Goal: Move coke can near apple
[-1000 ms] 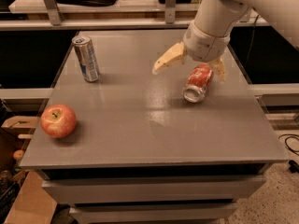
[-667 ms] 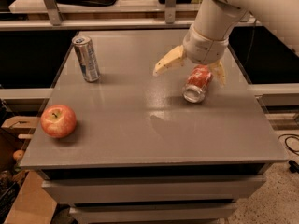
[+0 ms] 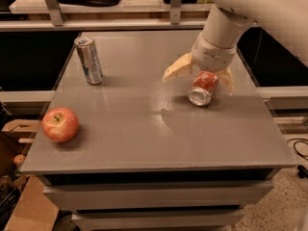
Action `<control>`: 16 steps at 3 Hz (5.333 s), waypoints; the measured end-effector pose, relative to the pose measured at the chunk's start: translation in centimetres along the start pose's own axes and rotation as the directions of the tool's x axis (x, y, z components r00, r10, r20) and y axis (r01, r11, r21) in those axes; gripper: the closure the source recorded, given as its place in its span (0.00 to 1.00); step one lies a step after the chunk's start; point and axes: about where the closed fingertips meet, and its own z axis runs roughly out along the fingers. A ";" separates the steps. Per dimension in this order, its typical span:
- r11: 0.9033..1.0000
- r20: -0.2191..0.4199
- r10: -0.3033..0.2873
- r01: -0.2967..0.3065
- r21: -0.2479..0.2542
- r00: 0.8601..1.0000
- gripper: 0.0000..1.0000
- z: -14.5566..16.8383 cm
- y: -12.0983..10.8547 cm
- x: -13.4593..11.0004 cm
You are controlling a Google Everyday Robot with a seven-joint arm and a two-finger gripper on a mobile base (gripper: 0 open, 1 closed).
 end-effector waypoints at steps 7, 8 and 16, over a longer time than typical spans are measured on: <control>0.878 0.176 -0.476 0.478 0.033 0.862 1.00 -4.0 3.4 -1.7; 0.795 0.163 -0.606 0.600 0.087 0.779 1.00 -3.3 5.3 0.2; -0.234 -0.194 -0.961 0.956 0.178 -0.199 1.00 1.6 18.2 11.8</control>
Offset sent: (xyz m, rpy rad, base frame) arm 0.0144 -0.0207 -0.0106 -0.0502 -0.0043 0.0435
